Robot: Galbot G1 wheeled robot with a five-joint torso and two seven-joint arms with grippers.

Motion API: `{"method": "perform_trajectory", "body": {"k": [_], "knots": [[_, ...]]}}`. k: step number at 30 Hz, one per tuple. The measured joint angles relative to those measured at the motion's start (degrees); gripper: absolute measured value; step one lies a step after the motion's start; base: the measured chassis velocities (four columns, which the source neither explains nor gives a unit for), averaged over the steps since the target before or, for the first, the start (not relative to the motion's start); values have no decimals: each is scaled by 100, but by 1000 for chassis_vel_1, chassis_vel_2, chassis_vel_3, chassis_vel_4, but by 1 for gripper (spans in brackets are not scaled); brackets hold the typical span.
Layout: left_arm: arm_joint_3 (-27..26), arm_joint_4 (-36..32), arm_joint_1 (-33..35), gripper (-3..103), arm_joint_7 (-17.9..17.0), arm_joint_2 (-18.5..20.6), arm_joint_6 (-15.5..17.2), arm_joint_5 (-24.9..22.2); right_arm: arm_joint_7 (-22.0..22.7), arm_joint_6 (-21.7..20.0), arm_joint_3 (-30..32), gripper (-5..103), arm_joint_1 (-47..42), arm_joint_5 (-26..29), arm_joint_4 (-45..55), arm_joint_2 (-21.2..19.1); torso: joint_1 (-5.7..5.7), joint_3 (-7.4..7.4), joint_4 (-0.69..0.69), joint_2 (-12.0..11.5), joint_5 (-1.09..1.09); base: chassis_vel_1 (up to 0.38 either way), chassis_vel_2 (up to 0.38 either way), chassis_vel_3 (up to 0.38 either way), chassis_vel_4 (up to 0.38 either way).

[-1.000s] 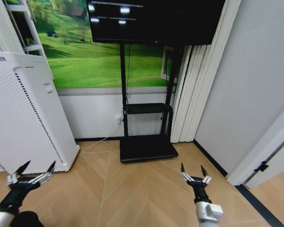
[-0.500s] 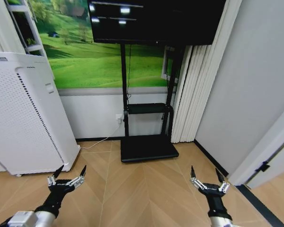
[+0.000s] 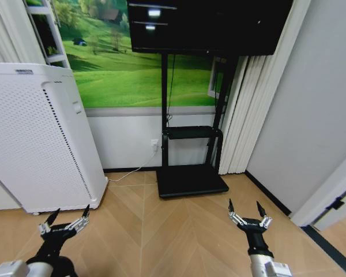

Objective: Pick up the trash bin and place the garbage on the floor into it.

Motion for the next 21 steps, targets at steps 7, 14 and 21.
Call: {"method": "perform_trajectory", "body": {"k": [7,14,21], "knots": [[-237,7,-335,100,-291,250,-40,-288,-9,-256,234,100,131,273,193,-46,0,-1,-3,0,-5,262,251,-229,-256],[-508,33,-311,100,213,322,46,-497,-99,-121,234,100,57,233,87,83,16,61,-2,78,1,22,3,2,-31],[-481,17,-318,100,181,320,71,-765,-98,-93,195,100,49,187,86,184,37,169,-5,209,0,-54,-39,37,42]]}}
